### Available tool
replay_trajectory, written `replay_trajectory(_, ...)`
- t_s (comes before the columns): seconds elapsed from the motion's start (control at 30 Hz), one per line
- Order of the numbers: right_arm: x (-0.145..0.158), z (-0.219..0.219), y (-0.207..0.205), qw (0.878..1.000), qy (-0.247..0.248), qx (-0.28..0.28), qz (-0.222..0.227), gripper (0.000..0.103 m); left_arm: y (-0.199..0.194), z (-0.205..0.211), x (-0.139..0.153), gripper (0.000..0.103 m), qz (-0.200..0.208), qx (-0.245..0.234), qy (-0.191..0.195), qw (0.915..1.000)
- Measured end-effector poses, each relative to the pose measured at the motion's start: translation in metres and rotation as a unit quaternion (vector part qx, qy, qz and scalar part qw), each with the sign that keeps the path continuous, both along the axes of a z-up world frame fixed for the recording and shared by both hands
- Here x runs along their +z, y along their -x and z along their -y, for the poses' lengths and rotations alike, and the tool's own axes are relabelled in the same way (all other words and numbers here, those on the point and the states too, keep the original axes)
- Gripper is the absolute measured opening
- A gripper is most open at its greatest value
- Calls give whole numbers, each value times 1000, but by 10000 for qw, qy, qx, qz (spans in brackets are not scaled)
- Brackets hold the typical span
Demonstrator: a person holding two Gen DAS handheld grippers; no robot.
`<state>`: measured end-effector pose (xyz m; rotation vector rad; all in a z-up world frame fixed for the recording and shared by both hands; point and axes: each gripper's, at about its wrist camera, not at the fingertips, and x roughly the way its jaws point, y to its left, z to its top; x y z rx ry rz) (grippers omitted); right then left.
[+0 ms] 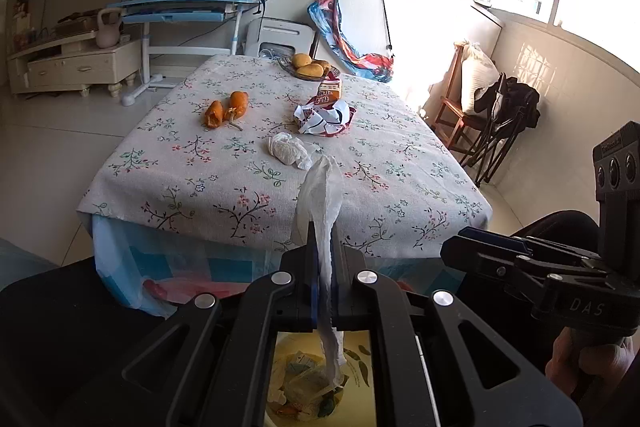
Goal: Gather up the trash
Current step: 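Lower the white tissue into the yellow basin and open the left gripper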
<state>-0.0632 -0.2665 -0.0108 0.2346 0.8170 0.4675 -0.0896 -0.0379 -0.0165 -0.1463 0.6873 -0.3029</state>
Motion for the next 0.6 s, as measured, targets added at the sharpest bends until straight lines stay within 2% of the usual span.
replay_trajectory(0.3, 3, 1, 9, 10000, 35, -58, 54, 42, 20, 15, -17, 4, -431, -232, -96, 9988)
replay_trajectory(0.5, 5, 2, 14, 9998, 78, -119, 101, 47, 29, 22, -28, 4, -791, -435, -146, 9958)
replay_trajectory(0.6, 7, 2, 18, 9997, 103, -149, 132, 52, 33, 23, -30, 12, -882, -482, -169, 9948)
